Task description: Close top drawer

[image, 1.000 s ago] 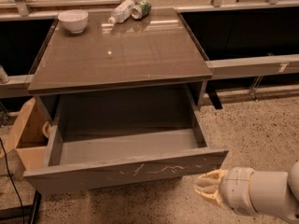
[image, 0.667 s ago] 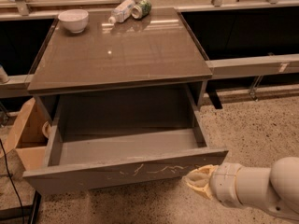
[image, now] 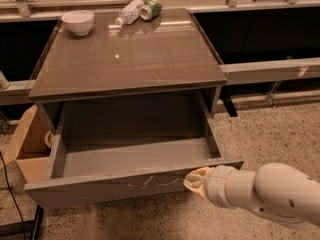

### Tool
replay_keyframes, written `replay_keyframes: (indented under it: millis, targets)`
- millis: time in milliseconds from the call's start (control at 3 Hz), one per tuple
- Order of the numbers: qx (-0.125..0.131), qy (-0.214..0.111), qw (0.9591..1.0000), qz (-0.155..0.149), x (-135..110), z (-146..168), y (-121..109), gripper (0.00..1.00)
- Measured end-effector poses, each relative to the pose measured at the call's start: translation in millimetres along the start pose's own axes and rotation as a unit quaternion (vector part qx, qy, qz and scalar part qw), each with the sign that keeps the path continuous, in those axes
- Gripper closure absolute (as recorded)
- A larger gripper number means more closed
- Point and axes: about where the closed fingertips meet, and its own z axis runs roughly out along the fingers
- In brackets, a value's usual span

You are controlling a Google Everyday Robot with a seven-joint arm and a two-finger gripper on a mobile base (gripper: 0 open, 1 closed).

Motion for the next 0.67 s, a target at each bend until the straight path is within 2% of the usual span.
replay_keyframes:
  millis: [333, 667]
  targets:
    - [0.029, 0.001, 0.9996, -0.005, -5.4, 23.4, -14.6, 1.00]
    - [0.029, 0.001, 0.9996, -0.005, -5.4, 23.4, -14.6, 1.00]
